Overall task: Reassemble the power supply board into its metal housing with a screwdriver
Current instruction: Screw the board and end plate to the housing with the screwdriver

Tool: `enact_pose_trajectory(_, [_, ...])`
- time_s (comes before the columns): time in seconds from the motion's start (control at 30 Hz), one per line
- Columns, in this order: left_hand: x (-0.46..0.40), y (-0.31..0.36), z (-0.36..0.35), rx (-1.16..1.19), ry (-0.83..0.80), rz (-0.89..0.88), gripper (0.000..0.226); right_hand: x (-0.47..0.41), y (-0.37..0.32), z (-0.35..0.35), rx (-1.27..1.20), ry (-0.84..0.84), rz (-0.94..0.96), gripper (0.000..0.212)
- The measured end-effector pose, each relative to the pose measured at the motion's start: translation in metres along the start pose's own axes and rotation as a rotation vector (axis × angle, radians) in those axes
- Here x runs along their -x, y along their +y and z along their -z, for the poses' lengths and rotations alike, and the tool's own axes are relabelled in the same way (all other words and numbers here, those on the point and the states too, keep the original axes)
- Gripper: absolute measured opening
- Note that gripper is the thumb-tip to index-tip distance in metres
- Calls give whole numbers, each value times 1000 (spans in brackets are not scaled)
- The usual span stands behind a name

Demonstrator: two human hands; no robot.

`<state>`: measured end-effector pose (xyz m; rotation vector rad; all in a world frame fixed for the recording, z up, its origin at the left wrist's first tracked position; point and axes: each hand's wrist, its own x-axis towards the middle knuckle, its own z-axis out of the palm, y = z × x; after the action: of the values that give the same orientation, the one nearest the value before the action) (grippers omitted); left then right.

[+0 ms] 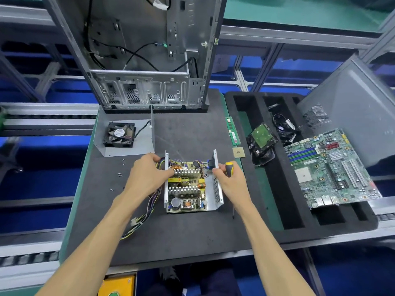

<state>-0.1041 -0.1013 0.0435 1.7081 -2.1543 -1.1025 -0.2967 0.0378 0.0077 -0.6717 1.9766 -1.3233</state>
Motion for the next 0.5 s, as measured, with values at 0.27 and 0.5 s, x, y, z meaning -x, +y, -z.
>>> enact_pose_trajectory(0.27, [3, 20, 3, -452, 172, -318, 62, -4, 9, 0, 9, 24, 8, 29])
enact_pose_trajectory(0.5, [-16, 69, -55, -470, -171, -621, 56, -7, 12, -2, -49, 3, -37, 28])
